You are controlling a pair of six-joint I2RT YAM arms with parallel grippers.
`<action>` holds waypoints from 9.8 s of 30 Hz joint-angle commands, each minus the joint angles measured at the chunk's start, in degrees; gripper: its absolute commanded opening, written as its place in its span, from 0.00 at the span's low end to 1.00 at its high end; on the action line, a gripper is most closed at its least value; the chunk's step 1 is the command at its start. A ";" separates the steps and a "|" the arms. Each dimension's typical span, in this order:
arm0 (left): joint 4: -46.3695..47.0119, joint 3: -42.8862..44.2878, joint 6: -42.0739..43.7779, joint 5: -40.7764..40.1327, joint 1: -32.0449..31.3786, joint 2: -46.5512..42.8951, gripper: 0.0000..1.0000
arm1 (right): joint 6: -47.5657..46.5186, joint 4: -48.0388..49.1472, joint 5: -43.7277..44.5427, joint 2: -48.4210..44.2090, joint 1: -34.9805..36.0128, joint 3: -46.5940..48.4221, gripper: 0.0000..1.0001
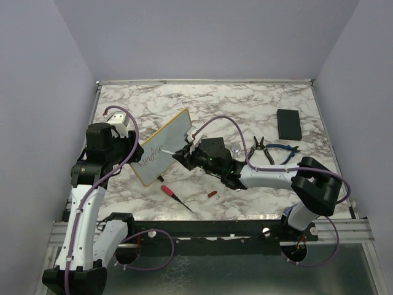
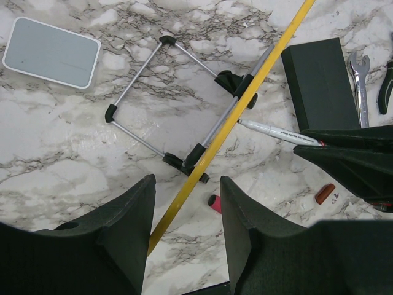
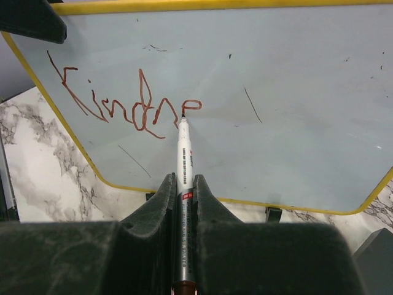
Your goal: Write a sentence on the whiteboard
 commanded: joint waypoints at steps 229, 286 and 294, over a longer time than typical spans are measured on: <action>-1.13 -0.50 -0.10 1.30 -0.30 -0.88 0.47 | -4.36 -4.14 17.78 -5.81 2.03 -2.17 0.01; -1.22 -0.66 -0.20 1.26 -0.31 -1.15 0.47 | -6.22 -8.91 2.67 8.77 6.94 4.15 0.01; -1.25 -0.75 -0.21 1.27 -0.31 -1.19 0.47 | -5.87 -7.53 2.49 7.19 6.94 5.30 0.01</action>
